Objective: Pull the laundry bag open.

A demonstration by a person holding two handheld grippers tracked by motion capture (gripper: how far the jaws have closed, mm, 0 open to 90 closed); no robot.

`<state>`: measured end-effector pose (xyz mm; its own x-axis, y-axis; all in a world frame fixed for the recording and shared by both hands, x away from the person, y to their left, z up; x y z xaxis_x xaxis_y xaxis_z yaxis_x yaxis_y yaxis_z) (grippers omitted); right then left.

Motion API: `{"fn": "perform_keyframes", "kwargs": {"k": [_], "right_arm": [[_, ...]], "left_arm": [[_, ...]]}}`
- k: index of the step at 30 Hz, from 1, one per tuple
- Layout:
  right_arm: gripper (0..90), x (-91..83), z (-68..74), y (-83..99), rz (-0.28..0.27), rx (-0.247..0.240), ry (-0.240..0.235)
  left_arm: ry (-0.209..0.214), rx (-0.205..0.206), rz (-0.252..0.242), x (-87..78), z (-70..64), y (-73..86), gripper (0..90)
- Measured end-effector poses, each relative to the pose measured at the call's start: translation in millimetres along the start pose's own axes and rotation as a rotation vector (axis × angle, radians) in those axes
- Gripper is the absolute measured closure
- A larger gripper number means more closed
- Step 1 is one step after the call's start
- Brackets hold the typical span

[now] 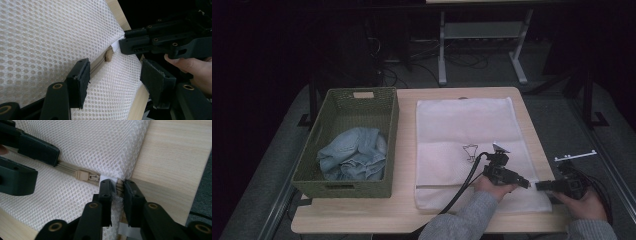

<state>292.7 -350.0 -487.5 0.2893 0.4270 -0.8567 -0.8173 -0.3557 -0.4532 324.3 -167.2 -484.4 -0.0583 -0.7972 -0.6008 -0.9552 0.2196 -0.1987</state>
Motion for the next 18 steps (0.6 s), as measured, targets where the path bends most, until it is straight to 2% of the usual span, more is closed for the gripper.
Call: {"fn": "perform_keyframes", "kwargs": {"k": [6, 10, 16, 18], "right_arm": [[81.4, -5.3, 3.4, -0.9, -0.015, -0.01, -0.01], [81.7, -9.8, 4.5, -0.7, -0.034, -0.009, -0.02], [81.9, -17.9, 8.1, -3.1, -0.062, -0.019, -0.028], [82.0, -20.3, 8.8, -4.2, -0.074, -0.021, -0.032]], "left_arm": [[0.025, -0.012, -0.001, 0.3, -0.2, -0.7, 43.1], [0.055, -0.019, -0.003, 3.2, -1.4, 0.7, 48.5], [0.085, -0.042, -0.008, 5.1, -0.4, 1.0, 49.6], [0.109, -0.045, -0.013, 4.7, -0.9, 0.4, 49.6]]}}
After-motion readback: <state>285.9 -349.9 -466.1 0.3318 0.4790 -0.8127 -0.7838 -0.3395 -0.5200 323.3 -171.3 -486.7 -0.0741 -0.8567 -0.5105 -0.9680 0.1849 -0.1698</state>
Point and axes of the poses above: each handheld gripper's, and its own axes: x roughly forward along the jaws, y roughly out of its underside, z roughly to its left, the point moved 4 cm from there along x, roughly forward along the jaws, and after that the axes turned 13 degrees about -x, right-handed, at the moved point
